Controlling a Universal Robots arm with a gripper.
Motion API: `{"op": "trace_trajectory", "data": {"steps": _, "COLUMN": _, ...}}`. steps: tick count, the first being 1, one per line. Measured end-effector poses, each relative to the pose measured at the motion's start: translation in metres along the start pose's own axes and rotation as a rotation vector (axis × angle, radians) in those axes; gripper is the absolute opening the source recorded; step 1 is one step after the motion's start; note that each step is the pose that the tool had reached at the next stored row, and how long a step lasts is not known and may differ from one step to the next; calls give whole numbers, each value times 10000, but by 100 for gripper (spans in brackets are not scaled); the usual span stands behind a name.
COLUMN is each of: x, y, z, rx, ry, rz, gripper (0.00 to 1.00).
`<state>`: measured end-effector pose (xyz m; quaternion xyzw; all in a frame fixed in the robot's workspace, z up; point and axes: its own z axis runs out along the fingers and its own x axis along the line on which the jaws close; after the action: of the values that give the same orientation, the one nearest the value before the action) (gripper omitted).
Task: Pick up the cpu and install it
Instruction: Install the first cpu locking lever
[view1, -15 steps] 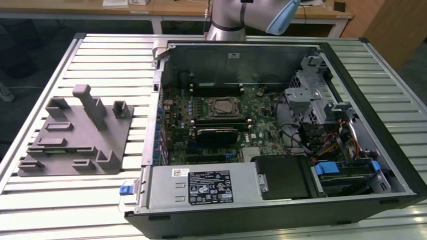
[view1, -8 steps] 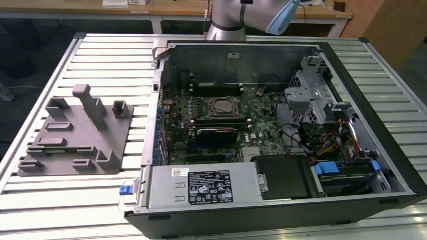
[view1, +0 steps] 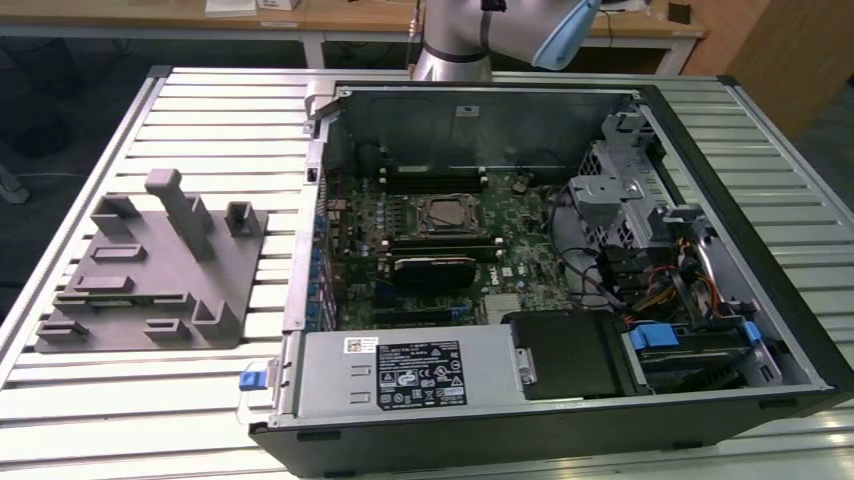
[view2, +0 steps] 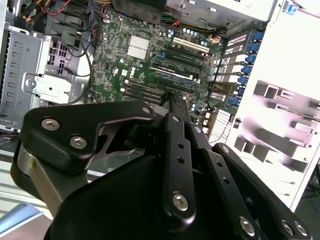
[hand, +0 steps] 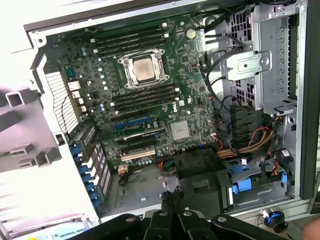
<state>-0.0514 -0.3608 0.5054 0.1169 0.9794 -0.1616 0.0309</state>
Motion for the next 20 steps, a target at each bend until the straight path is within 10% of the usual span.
{"op": "trace_trajectory", "data": {"steps": 20, "x": 7, "y": 23, "z": 71, "rx": 181, "ry": -43, "rz": -5, "gripper": 11}}
